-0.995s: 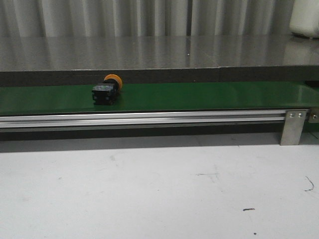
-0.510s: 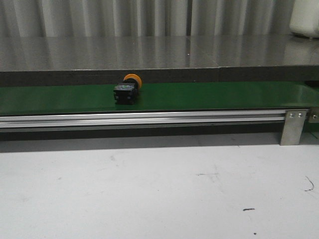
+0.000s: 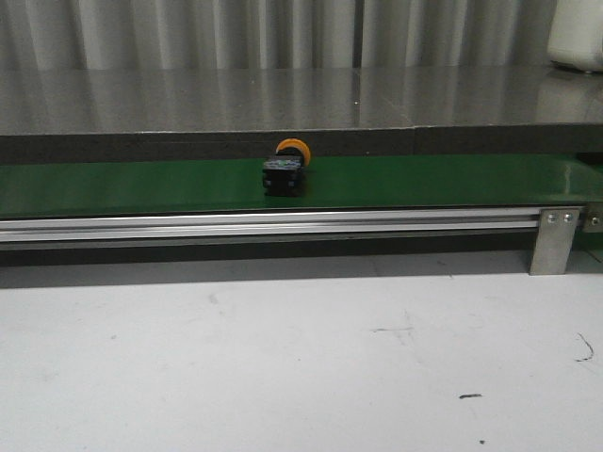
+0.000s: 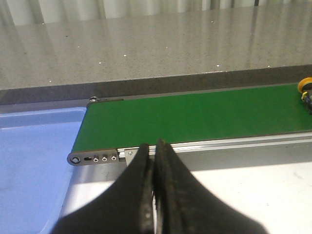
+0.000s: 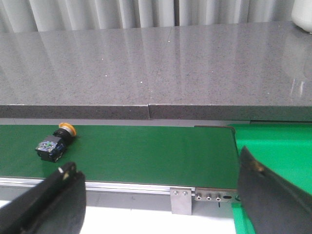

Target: Move button from left to right

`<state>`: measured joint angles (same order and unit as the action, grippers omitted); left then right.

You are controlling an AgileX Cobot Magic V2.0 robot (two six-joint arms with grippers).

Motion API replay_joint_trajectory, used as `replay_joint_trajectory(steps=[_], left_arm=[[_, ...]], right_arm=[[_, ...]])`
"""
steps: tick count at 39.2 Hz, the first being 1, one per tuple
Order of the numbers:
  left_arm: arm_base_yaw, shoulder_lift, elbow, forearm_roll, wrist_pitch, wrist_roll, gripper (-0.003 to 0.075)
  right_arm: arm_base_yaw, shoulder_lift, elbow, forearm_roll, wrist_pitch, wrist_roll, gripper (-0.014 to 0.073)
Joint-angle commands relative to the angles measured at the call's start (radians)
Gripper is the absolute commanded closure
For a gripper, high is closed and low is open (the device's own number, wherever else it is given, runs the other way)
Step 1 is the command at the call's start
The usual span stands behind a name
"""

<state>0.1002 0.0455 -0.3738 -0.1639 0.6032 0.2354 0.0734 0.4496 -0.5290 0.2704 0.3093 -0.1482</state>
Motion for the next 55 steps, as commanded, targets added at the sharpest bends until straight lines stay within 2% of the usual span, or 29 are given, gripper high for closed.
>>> replay_joint_trajectory(steps=[1,55], left_arm=[[-0.004,0.012,-0.023,-0.016,-0.087,-0.009,0.0741],[-0.004,0.012,-0.023,-0.016,-0.087,-0.009,0.0741]], right_arm=[[0.001,0.009,-0.035,0.008,-0.081,-0.009,-0.0052],[0.001,0.041,-0.038,0.008,-0.101,-0.009,-0.0052]])
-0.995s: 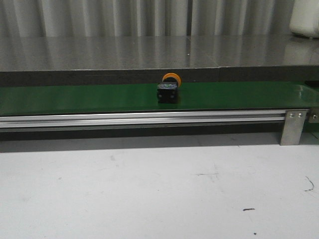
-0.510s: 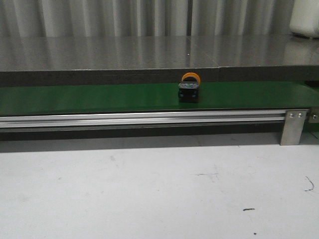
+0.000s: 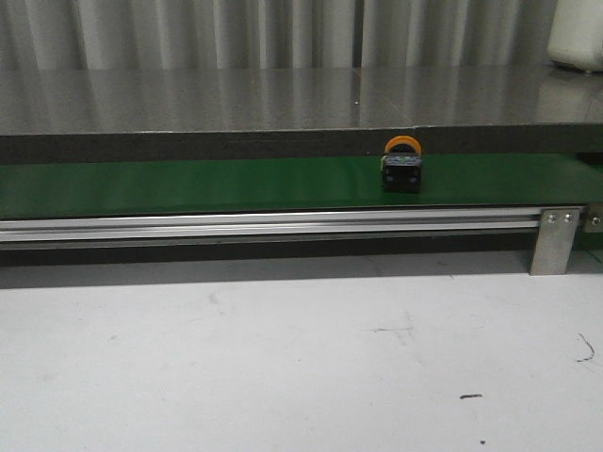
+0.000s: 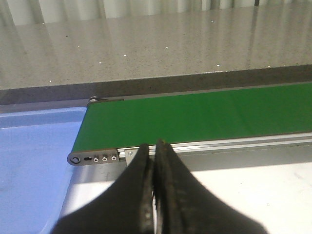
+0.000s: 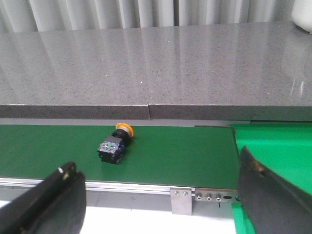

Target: Move button from left to right

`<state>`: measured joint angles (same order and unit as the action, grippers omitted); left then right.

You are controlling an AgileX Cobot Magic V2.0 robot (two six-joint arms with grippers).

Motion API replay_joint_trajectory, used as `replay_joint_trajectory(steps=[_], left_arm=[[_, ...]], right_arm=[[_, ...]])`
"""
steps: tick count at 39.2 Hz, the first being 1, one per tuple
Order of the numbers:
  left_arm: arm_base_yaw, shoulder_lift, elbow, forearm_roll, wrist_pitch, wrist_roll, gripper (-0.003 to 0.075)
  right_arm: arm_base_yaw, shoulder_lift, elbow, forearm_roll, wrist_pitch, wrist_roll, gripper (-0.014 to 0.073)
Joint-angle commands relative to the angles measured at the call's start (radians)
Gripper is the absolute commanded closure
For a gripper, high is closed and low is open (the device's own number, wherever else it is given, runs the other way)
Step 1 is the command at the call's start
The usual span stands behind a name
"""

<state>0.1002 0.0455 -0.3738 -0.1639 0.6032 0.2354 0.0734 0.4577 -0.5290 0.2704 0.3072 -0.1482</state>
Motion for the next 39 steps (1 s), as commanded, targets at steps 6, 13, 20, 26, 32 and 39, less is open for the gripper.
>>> replay_joint_trajectory(steps=[6,13,20,26,32,39], left_arm=[[-0.004,0.012,-0.023,-0.016,-0.087,-0.009,0.0741],[-0.004,0.012,-0.023,-0.016,-0.087,-0.009,0.0741],[-0.004,0.012,-0.023,-0.016,-0.087,-0.009,0.0741],[-0.004,0.012,-0.023,-0.016,-0.087,-0.009,0.0741],[-0.004,0.012,-0.023,-0.016,-0.087,-0.009,0.0741],[-0.004,0.012,-0.023,-0.016,-0.087,-0.009,0.0741]], right_arm=[[0.001,0.208,-0.084,0.03,-0.156,-0.009,-0.0052],[0.001,0.484,-0.204,0.107,-0.156,-0.009,-0.0052],[0.001,0.768,-0.386,0.114,-0.113,-0.009,-0.0052],[0.001,0.988,-0.566,0.129,0.002,-0.009,-0.0052],[0.001,1.18,-0.754,0.154,0.129,-0.009,-0.0052],[0.001,1.322,-0.875,0.154,0.182,-0.009,-0.0052]])
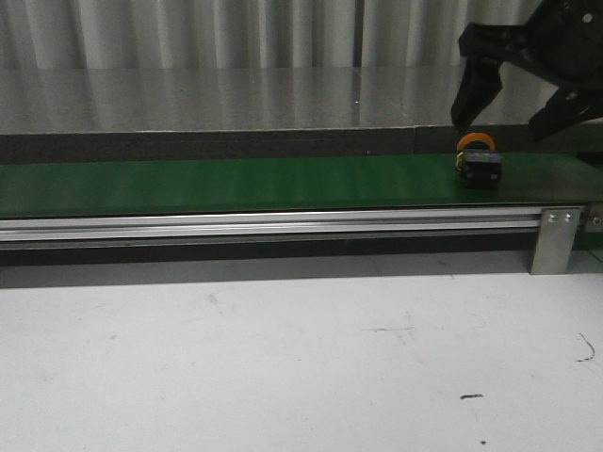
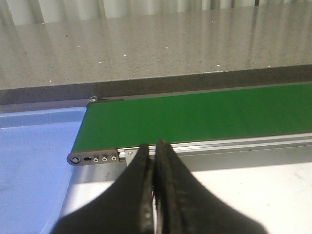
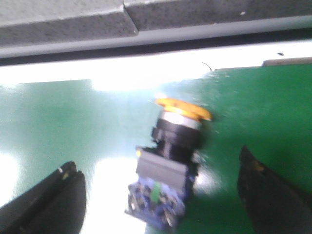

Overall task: Move button from left to right
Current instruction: 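Lower the right gripper and grasp the push button at the belt end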

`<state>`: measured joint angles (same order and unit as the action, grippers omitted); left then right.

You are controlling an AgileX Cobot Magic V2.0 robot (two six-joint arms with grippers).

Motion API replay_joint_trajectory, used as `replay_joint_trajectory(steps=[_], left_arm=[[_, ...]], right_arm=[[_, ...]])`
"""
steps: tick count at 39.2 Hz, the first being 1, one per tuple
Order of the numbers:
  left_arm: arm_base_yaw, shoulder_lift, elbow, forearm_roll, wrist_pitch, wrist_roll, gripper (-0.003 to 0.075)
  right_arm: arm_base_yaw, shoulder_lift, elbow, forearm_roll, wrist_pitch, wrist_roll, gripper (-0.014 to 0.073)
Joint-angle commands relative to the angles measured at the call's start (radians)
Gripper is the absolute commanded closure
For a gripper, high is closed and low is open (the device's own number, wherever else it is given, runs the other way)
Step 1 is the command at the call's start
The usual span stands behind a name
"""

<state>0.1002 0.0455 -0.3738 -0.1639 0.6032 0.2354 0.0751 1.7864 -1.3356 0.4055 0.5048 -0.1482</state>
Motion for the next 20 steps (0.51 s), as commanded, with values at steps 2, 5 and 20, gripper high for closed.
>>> replay_joint_trajectory(steps=[2,5,20], left_arm=[[-0.004,0.012,-0.023,-0.016,-0.087,-0.009,0.0741],[-0.004,0.012,-0.023,-0.016,-0.087,-0.009,0.0741],[-0.004,0.012,-0.023,-0.016,-0.087,-0.009,0.0741]], right_arm=[[-0.001,0.017,-0.081,0.019,-0.015,-0.009,-0.0052],[-0.001,0.032,-0.083,0.019,-0.022,-0.009,-0.0051],[-0.036,0.028,-0.083,0.017,0.0,-0.009,0.0382]])
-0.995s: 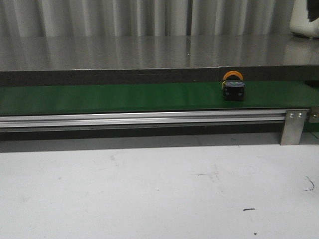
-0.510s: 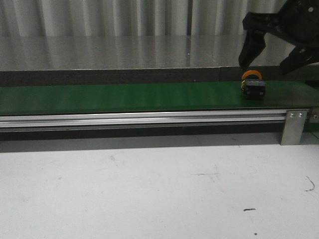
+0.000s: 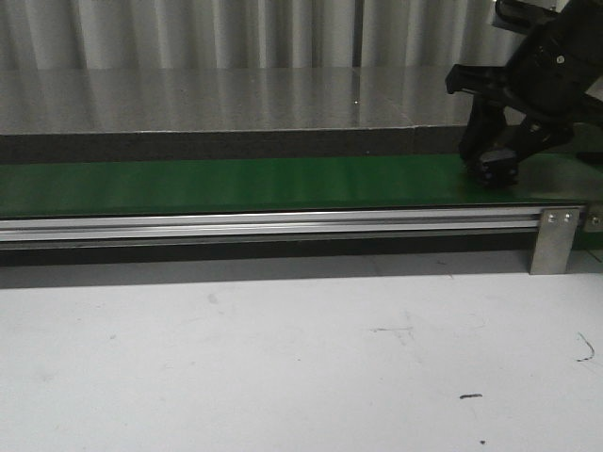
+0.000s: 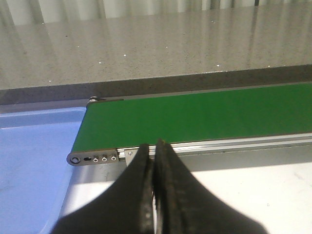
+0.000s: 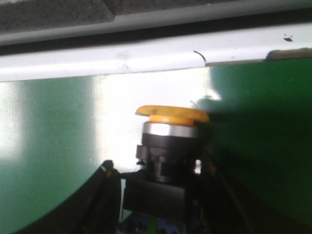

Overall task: Move button from left to right
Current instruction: 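Lower the right gripper and grasp the push button at the belt end, then lift the push button and place it into the green tray with the right gripper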

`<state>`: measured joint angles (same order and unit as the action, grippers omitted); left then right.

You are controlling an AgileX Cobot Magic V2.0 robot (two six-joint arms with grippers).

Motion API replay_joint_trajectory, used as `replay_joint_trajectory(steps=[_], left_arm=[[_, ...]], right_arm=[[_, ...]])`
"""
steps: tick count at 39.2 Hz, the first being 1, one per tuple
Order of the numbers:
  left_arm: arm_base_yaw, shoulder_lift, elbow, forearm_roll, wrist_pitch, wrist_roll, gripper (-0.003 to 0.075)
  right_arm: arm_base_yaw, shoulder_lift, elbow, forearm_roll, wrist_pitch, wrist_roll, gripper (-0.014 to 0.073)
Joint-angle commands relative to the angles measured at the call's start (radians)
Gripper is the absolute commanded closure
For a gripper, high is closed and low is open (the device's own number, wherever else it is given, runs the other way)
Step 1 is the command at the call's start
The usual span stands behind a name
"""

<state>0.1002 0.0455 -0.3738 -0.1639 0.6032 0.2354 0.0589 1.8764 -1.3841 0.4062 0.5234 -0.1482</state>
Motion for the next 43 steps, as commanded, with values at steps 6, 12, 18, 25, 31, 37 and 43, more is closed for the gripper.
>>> replay_joint_trajectory(steps=[6,12,18,25,31,37,43], left_arm=[[-0.004,0.012,-0.023,-0.016,-0.087,-0.009,0.0741],[-0.004,0.012,-0.023,-0.016,-0.087,-0.009,0.0741],[-0.004,0.012,-0.023,-0.016,-0.087,-0.009,0.0741],[-0.004,0.012,-0.023,-0.016,-0.087,-0.009,0.0741],[-0.004,0.012,-0.023,-0.016,-0.087,-0.009,0.0741],[-0.004,0.012,-0.023,-0.016,-0.087,-0.009,0.0741],[-0.004,0.012,-0.023,-0.016,-0.087,-0.009,0.0741]], right_arm=[[-0.065,-0.11,-0.034,0.016,0.001,-0.009,0.0377],[-0.141,-0.178,-0.034,-0.001,0.011,-0.009,0.0377],[-0.24,-0.214,-0.034,-0.048,0.017,-0.009,0.0377],[-0.346,-0.17,-0.032,-0.15,0.029,-0.009,0.0377],[-0.405,-0.092,-0.032,-0.18,0.031,-0.009,0.0377],[-0.435,-0.017,-0.032,-0.21,0.03,-0.01,0.0377],[-0.45,0.009,-0.032,-0.247,0.031,-0.01,0.0337]])
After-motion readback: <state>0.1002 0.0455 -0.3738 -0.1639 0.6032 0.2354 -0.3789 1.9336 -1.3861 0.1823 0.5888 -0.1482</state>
